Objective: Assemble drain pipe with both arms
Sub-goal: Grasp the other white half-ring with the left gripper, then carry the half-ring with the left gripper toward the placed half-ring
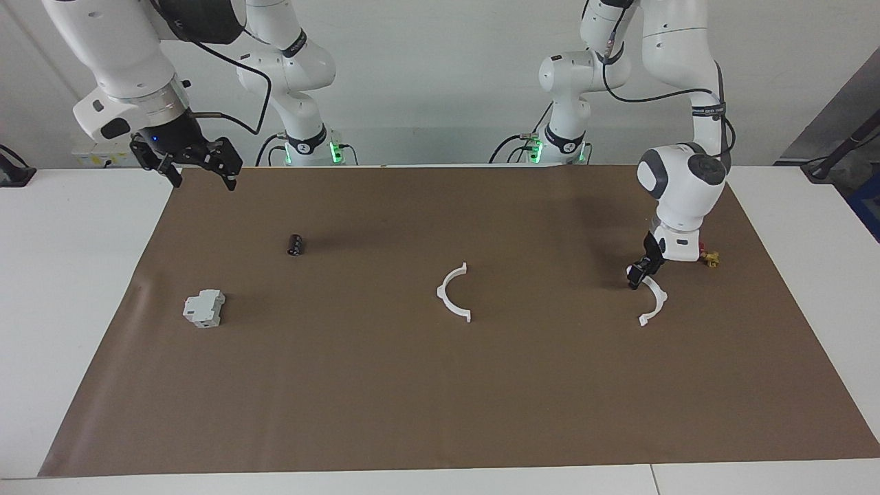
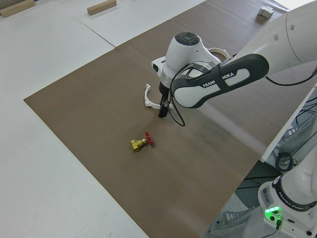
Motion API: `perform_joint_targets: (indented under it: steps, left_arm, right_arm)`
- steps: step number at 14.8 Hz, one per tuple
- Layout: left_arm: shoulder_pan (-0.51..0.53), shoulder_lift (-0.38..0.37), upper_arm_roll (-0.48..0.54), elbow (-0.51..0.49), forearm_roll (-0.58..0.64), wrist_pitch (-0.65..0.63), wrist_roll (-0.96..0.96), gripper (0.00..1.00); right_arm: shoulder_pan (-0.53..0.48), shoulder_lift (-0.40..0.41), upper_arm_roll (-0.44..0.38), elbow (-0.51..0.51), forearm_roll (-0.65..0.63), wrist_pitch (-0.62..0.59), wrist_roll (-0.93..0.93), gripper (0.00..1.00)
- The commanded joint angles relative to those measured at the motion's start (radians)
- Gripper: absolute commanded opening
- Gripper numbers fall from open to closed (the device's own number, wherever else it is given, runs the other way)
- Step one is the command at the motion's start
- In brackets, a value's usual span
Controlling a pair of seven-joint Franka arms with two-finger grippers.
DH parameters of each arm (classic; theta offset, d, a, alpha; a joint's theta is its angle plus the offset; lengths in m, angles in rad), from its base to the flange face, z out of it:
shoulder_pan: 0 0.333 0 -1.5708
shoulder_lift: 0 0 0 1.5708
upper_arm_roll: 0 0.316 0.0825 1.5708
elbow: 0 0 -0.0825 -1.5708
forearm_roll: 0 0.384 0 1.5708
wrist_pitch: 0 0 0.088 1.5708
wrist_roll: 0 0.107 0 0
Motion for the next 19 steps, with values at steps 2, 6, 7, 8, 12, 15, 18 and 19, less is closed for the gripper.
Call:
perform_joint_targets:
  steps: [2, 6, 7, 8, 12, 15, 18, 19]
  left_arm:
    - [0.0, 0.011, -0.002, 0.009, 0.017, 0.008, -0.01, 0.0]
    - [-0.013, 0.013, -0.002, 0.042, 0.019, -0.033, -0.013, 0.0]
    - [-0.014, 0.013, -0.002, 0.058, 0.019, -0.053, -0.016, 0.0]
    - [-0.022, 0.011, -0.002, 0.077, 0.017, -0.078, -0.024, 0.0]
    - [-0.137, 0.025, -0.002, 0.167, 0.019, -0.177, -0.261, 0.0]
    - [-0.261, 0.025, -0.001, 0.174, 0.025, -0.199, -0.439, 0.0]
    - [-0.4, 0.025, -0.002, 0.209, 0.033, -0.26, -0.585, 0.0]
    - [-0.44, 0.023, -0.002, 0.204, 0.034, -0.263, -0.629, 0.0]
  right_arm:
    - [-0.004, -0.016, -0.001, -0.02, -0.007, 0.01, -0.021, 1.0]
    - [-0.004, -0.016, -0.001, -0.02, -0.007, 0.011, -0.021, 1.0]
    - [-0.004, -0.016, -0.001, -0.02, -0.007, 0.011, -0.021, 1.0]
    - [-0.004, -0.016, -0.001, -0.02, -0.007, 0.011, -0.021, 1.0]
    - [-0.004, -0.016, -0.001, -0.02, -0.007, 0.011, -0.021, 1.0]
    - [-0.004, -0.016, -0.001, -0.02, -0.007, 0.011, -0.021, 1.0]
    - [-0.004, -0.016, -0.001, -0.02, -0.007, 0.011, -0.021, 1.0]
    - [-0.004, -0.016, -0.001, -0.02, -0.007, 0.011, -0.021, 1.0]
